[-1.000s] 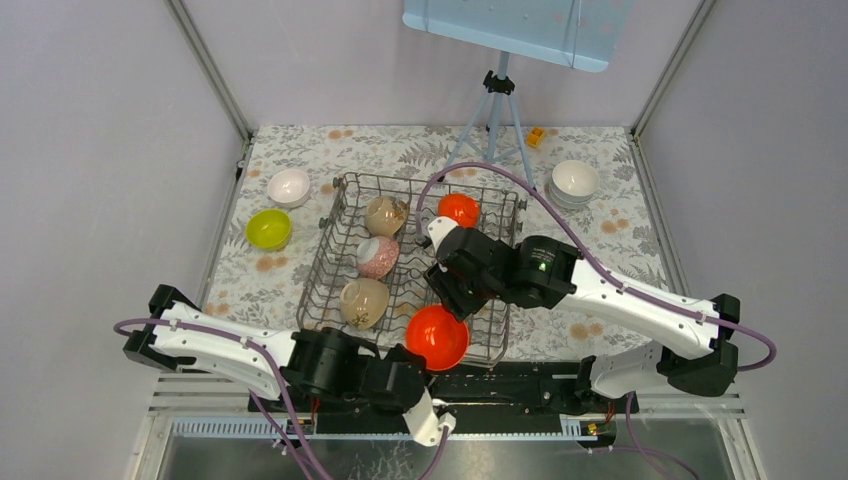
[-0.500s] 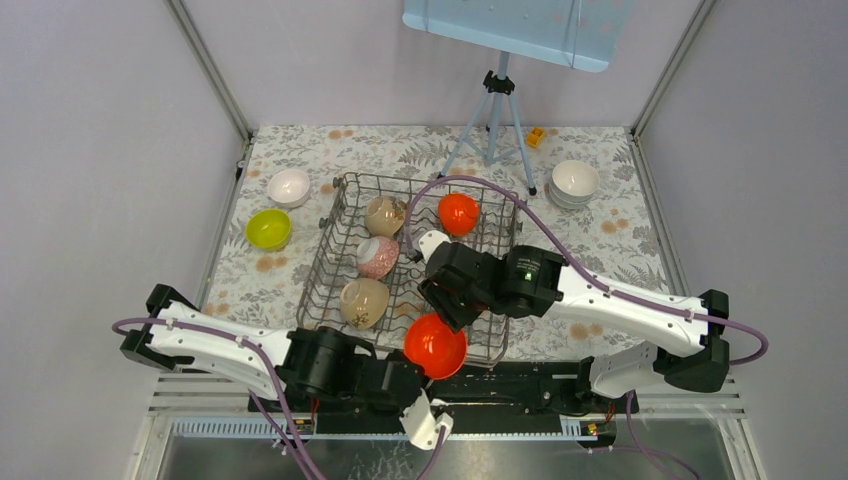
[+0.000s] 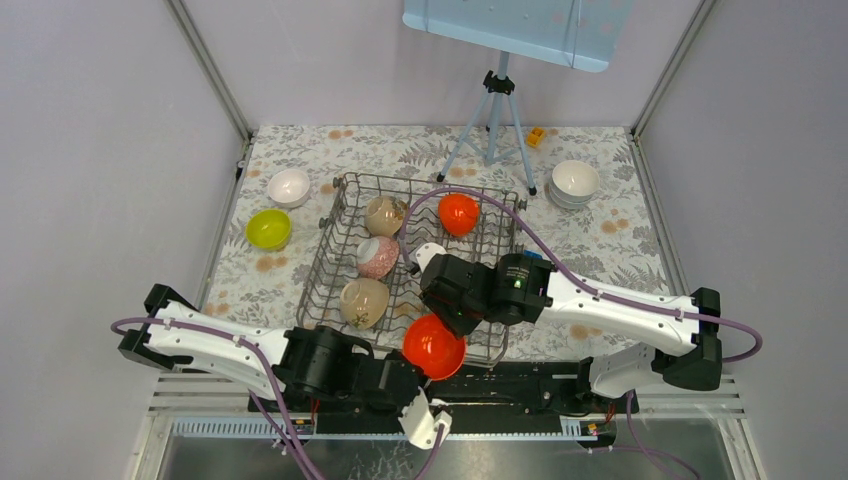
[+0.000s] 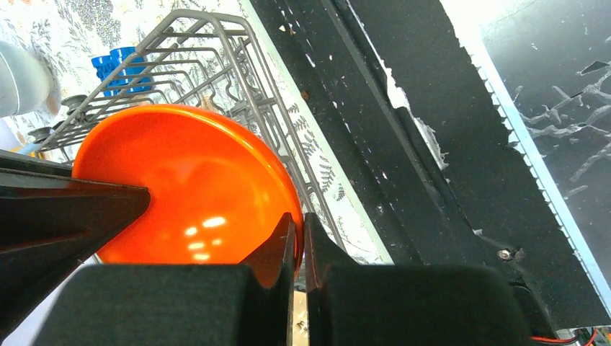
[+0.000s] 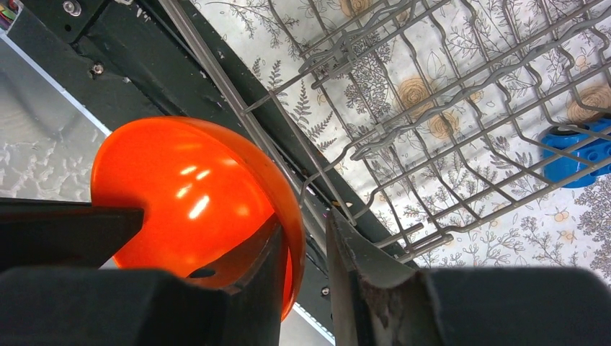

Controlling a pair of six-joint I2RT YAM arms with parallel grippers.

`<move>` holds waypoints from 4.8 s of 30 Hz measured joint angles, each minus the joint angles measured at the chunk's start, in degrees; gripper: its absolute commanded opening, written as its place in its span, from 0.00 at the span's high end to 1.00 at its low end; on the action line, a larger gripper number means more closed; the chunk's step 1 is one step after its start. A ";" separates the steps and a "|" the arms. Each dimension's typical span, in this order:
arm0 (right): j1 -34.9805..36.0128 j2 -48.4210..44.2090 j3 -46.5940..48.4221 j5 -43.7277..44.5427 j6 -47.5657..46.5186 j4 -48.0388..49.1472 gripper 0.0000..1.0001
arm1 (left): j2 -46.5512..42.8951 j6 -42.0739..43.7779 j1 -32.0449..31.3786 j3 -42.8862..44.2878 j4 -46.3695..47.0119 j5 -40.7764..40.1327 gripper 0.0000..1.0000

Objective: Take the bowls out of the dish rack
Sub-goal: Place the bowl at the center of the board, then pick up the bowl from the dish rack.

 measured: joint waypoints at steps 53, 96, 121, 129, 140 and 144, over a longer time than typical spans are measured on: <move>-79.45 -13.77 -31.61 6.25 17.73 22.60 1.00 | -7.08 -64.98 13.57 -13.25 35.95 -33.05 0.01; -87.36 7.15 -30.64 2.69 22.75 36.76 0.92 | -4.68 -88.32 13.62 -17.97 26.71 -34.62 0.01; -87.36 3.06 -31.52 0.44 19.93 34.45 0.02 | -4.92 -87.89 13.62 -17.97 27.47 -34.42 0.01; -82.34 -6.71 -24.81 0.33 17.88 30.03 0.04 | -4.92 -83.14 13.62 -17.90 28.94 -34.77 0.01; -52.35 -20.48 -18.16 -3.50 12.55 31.32 0.11 | -3.26 -72.87 27.17 -13.11 33.73 -26.43 0.01; -50.10 -20.65 -22.18 -6.40 12.44 35.87 0.12 | 0.55 -71.41 40.89 -9.44 37.03 -14.25 0.01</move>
